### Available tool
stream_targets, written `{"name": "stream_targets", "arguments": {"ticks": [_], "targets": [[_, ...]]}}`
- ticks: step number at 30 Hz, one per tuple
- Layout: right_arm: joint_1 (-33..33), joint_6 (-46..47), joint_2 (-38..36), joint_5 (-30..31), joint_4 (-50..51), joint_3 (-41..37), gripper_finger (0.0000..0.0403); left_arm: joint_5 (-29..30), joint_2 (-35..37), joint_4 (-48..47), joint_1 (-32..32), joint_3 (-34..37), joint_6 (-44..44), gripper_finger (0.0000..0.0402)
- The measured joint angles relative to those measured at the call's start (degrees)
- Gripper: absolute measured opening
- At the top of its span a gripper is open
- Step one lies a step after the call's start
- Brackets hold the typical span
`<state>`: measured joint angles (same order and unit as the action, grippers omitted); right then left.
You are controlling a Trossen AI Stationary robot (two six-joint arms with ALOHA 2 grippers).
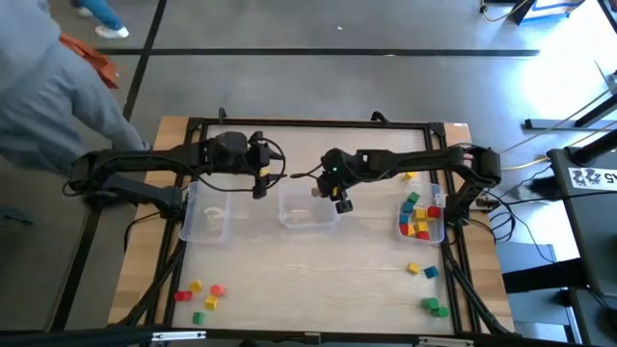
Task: Sort blocks by size
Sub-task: Put the light brown cylinder block into the center transparent bin, then put the light green cylinder block into the center transparent bin
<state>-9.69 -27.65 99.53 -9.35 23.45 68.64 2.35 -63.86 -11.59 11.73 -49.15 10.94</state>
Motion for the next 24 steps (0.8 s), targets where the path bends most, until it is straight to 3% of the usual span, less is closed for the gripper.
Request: {"name": "stream_targets", "arguments": {"ticks": [11,24], "targets": [[0.0,2.0,2.8,2.3,0.6,0.0,0.0155,0.0,0.0,-0.1,0.0,0.0,-0.2,0.0237],[0.0,3.2,1.6,1.9,1.6,0.0,0.0252,0.0,0.0,-0.3,0.0,0.0,-0.1,0.0237]]}}
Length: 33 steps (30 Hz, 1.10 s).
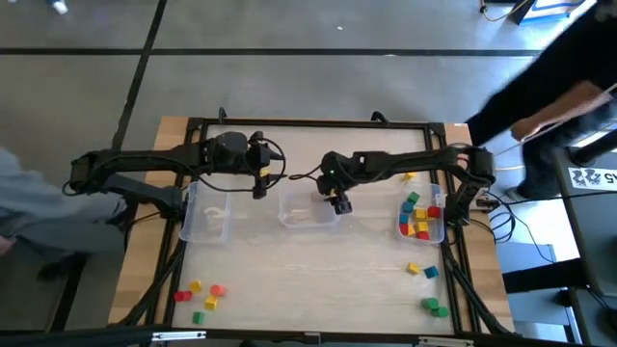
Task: Sort blocks by size
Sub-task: Put the light green cylinder block into the center transparent bin
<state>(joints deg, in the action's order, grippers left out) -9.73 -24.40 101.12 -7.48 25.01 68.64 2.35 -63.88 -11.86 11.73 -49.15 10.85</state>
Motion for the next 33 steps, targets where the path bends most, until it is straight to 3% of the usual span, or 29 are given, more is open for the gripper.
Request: {"name": "stream_targets", "arguments": {"ticks": [7,15,22,33], "targets": [[0.0,0.2,-6.8,3.7,2.3,0.0,0.0259,0.0,0.0,0.0,0.0,0.0,0.0,0.0237],[-1.6,4.6,-13.6,17.8,11.5,0.0,0.0249,0.0,0.0,0.0,0.0,0.0,-0.1,0.0237],[-8.4,12.5,-14.3,24.8,24.1,-0.6,0.0248,0.0,0.0,0.0,0.0,0.0,-0.4,0.0237],[-22.3,22.2,-14.2,25.9,23.7,-11.9,0.0248,0.0,0.0,-1.3,0.0,0.0,-1.3,0.0237]]}}
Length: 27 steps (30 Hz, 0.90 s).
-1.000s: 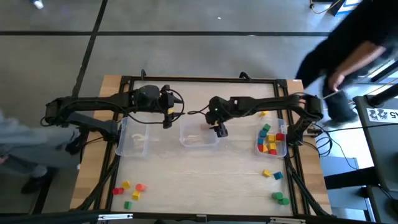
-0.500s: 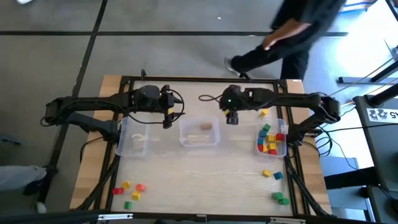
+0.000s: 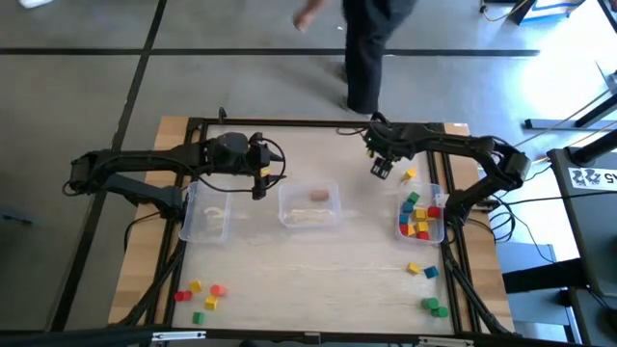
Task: Sort blocks by size
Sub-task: Put the light green cylinder block into the center transparent bin
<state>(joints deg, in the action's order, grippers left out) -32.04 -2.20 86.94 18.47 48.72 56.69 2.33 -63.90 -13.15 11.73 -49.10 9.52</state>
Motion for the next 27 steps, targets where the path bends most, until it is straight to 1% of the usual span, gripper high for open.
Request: {"name": "stream_targets", "arguments": {"ticks": [3,5,9,13,21,24,27], "targets": [[-2.3,3.6,0.0,-0.2,-1.5,-2.5,0.0248,0.0,0.0,0.0,0.0,0.0,0.0,0.0237],[-3.3,4.6,0.0,-1.6,-3.7,-3.9,0.0248,0.0,0.0,0.0,0.0,0.0,0.0,0.0237],[-4.5,5.0,0.0,-4.0,-8.5,-6.6,0.0248,0.0,0.0,0.0,0.0,0.0,0.0,0.0237],[-5.2,6.7,0.0,-4.2,-11.1,-8.8,0.0248,0.0,0.0,0.0,0.0,0.0,0.0,0.0237],[-6.4,7.0,0.0,-6.8,-18.5,-13.6,0.0248,0.0,0.0,0.0,0.0,0.0,0.0,0.0237],[-6.2,6.9,0.3,-7.6,-19.0,-14.1,0.0247,0.0,0.0,0.0,0.0,0.0,0.0,0.0237],[-6.2,6.6,0.4,-7.8,-18.6,-14.1,0.0231,0.0,0.0,0.0,0.0,0.0,-0.1,0.0237]]}}
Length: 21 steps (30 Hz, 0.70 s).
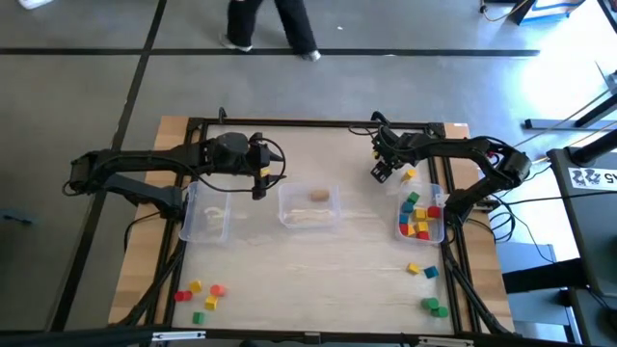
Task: Sort blocks by size
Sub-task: Put the light green cylinder block into the center transparent bin
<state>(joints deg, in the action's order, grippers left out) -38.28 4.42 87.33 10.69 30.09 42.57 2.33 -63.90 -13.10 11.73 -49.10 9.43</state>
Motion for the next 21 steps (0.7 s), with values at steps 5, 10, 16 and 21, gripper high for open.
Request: {"name": "stream_targets", "arguments": {"ticks": [5,10,16,21], "targets": [[0.0,-0.9,0.0,0.1,0.0,0.0,0.0168,0.0,0.0,0.0,0.0,0.0,-0.2,0.0237],[0.0,-3.1,0.0,0.2,-0.3,0.0,0.0126,0.0,0.0,0.0,0.0,0.0,-0.2,0.0237],[0.0,-8.0,0.0,-3.6,-3.7,0.0,0.014,0.0,0.0,0.0,0.0,0.0,-0.2,0.0237],[0.7,-11.1,0.0,-10.8,-12.3,0.0,0.0149,0.0,0.0,0.0,0.0,0.0,-0.5,0.0237]]}}
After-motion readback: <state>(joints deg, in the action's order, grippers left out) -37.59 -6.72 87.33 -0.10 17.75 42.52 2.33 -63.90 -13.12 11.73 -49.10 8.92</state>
